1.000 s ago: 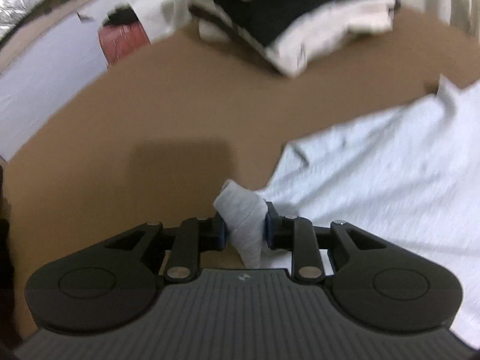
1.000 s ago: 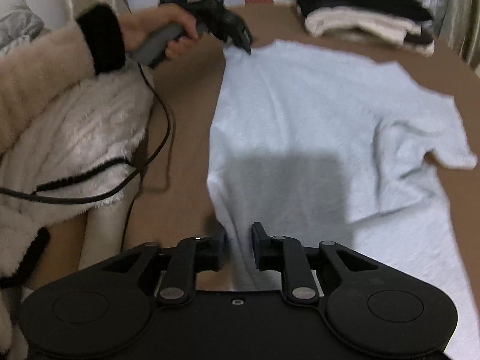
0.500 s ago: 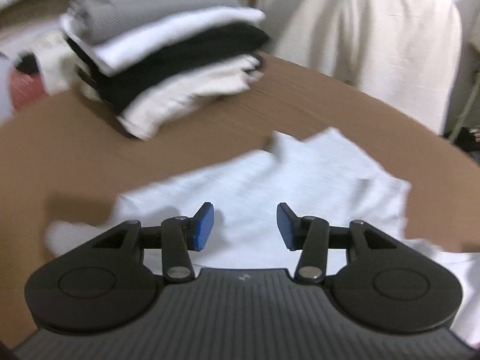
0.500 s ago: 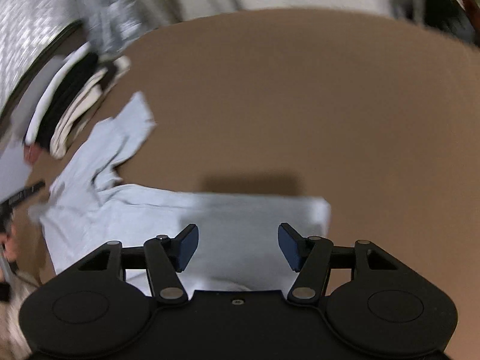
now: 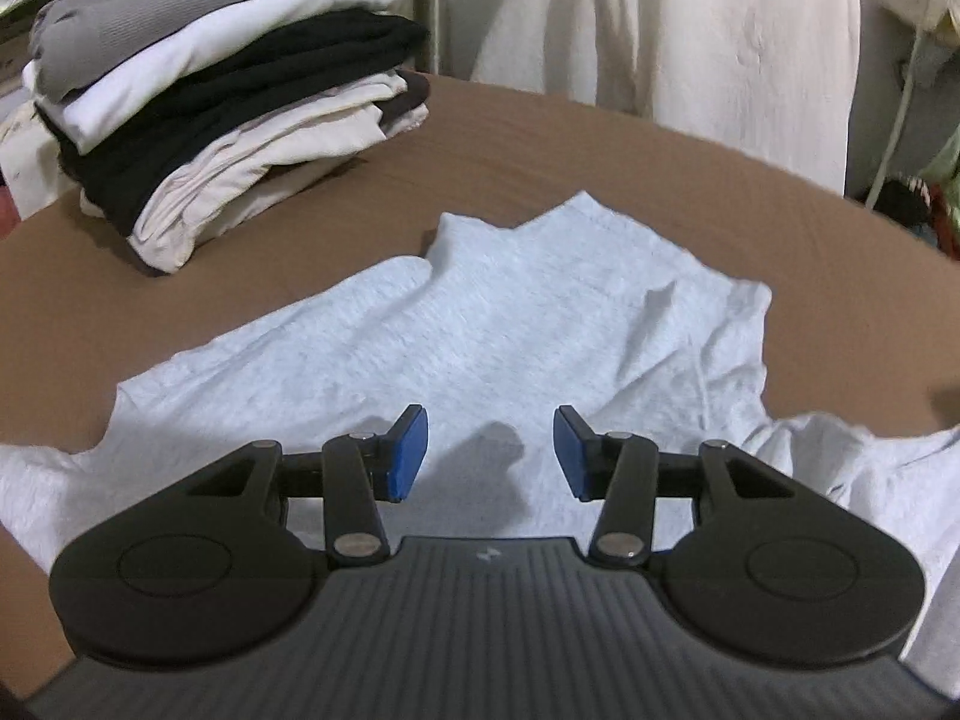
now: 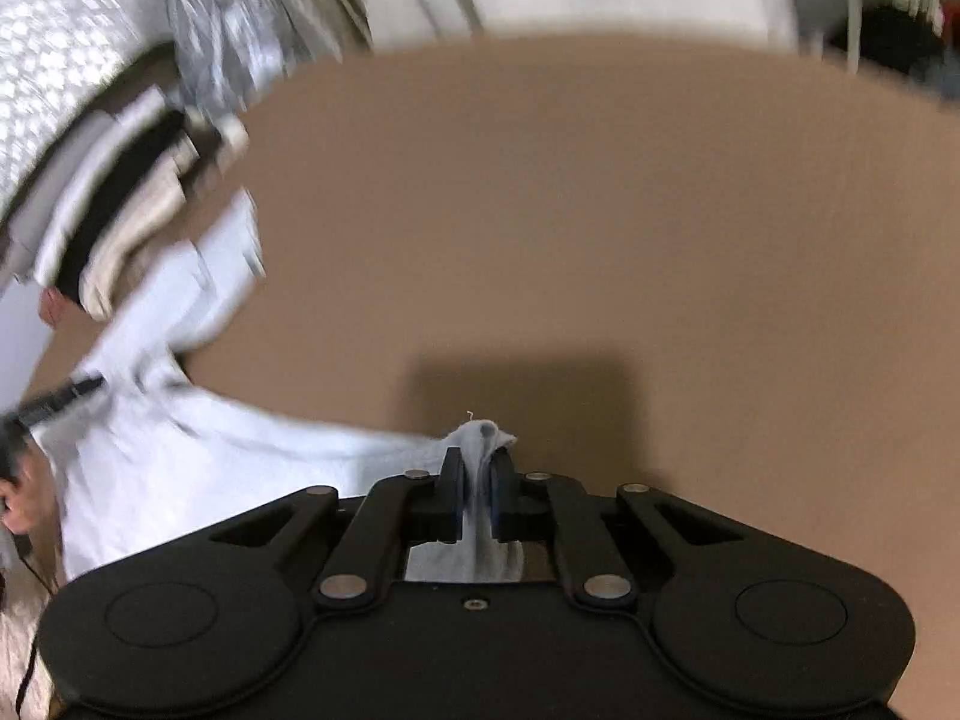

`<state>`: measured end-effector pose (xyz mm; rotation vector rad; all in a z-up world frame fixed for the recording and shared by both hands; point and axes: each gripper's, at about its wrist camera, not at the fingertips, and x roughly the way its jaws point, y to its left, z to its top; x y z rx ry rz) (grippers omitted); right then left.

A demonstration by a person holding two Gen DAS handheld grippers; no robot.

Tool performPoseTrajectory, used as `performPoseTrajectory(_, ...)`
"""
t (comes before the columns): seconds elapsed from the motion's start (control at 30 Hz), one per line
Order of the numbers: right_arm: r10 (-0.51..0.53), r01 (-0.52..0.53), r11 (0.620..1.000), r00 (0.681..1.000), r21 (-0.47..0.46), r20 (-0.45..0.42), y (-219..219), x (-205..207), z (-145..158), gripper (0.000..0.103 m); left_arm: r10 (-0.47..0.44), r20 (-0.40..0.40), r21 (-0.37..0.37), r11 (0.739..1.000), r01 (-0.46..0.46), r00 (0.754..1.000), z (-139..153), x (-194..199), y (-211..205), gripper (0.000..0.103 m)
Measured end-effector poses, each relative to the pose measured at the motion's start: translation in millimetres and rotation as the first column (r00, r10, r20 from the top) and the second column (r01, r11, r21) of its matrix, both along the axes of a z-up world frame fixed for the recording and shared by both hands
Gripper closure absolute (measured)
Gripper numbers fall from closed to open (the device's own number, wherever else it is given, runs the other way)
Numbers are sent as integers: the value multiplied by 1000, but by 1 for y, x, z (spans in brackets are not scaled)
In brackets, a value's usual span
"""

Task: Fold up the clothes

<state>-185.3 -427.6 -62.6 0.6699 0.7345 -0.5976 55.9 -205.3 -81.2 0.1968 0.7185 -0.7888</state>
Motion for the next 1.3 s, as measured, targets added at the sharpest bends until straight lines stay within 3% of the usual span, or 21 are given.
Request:
performPoseTrajectory(0.1,-67,62,984,997,-165,-25,13,-15,51,95,14,-32,-39,999,-15,999,2,7,9,57)
performPoseTrajectory(0.2,-117,86,958,988,-272,-101,7,-10,71,95,11,-57,-33,999,-13,998,-3,11,6,57)
performPoseTrajectory(0.33,-124,71,979,951,-191,-282,-31,24,28,92,-56,-69,78,995,61,996,-22,3,-15,55)
performPoseTrajectory(0.4,-148,100,983,924,-152,-353,-43,34,-3,90,-65,-66,92,993,71,996,-23,2,-15,55)
performPoseTrajectory(0.47,-182,133,980,903,-148,-389,-47,42,-20,81,-73,-62,106,991,80,995,-24,1,-15,54)
performPoseTrajectory(0.53,-205,132,971,890,-199,-408,-42,53,-19,72,-41,-85,60,997,47,995,-16,10,-7,54)
performPoseTrajectory(0.6,-202,70,943,897,-324,-394,-25,73,0,55,6,-91,16,1000,-4,996,-3,26,5,51)
performPoseTrajectory(0.63,-175,30,930,913,-366,-369,-14,83,12,52,29,-88,4,1000,-29,996,3,33,11,48)
performPoseTrajectory(0.73,-2,-93,928,967,-362,-254,16,119,40,52,128,-31,20,992,-128,991,11,62,28,46)
performPoseTrajectory(0.8,150,-183,940,980,-288,-134,33,150,51,52,186,-9,30,982,-186,982,10,85,41,46)
performPoseTrajectory(0.87,280,-274,944,960,-181,5,47,189,53,51,231,-5,42,972,-230,973,4,105,55,46)
performPoseTrajectory(0.97,360,-354,933,923,-67,133,58,249,38,47,275,-42,94,958,-270,961,-12,127,75,46)
performPoseTrajectory(1.03,373,-371,928,917,-40,139,56,288,24,41,298,-122,64,954,-292,947,-17,136,86,45)
performPoseTrajectory(1.13,329,-326,944,940,-46,97,44,330,3,36,267,-222,-18,961,-277,938,-17,143,95,35)
performPoseTrajectory(1.3,242,-241,970,969,-30,41,16,351,-31,36,249,-188,-4,967,-254,950,-20,143,90,35)
